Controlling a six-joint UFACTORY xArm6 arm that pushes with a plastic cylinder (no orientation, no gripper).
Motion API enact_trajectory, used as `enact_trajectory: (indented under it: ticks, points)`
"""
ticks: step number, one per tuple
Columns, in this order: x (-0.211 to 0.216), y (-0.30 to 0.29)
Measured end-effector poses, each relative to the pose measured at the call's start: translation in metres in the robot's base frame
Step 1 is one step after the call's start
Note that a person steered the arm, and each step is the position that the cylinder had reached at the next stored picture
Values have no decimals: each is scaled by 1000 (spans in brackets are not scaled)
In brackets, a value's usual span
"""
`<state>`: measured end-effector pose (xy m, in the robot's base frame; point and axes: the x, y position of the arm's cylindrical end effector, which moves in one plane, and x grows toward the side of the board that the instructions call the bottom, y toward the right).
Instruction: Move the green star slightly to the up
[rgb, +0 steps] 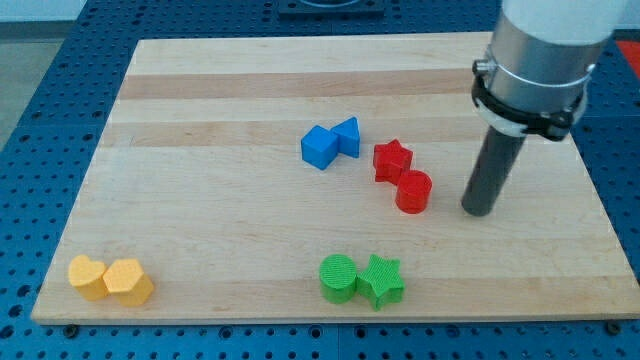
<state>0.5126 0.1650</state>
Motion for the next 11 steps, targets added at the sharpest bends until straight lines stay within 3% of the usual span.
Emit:
enact_trajectory:
  ticks: [2,3,5,6,9,10,11]
  points:
    - [104,4]
    - [106,1]
    - [105,-108]
    - [88,-135]
    - [106,-163]
    - [96,-172]
    - [71,-143]
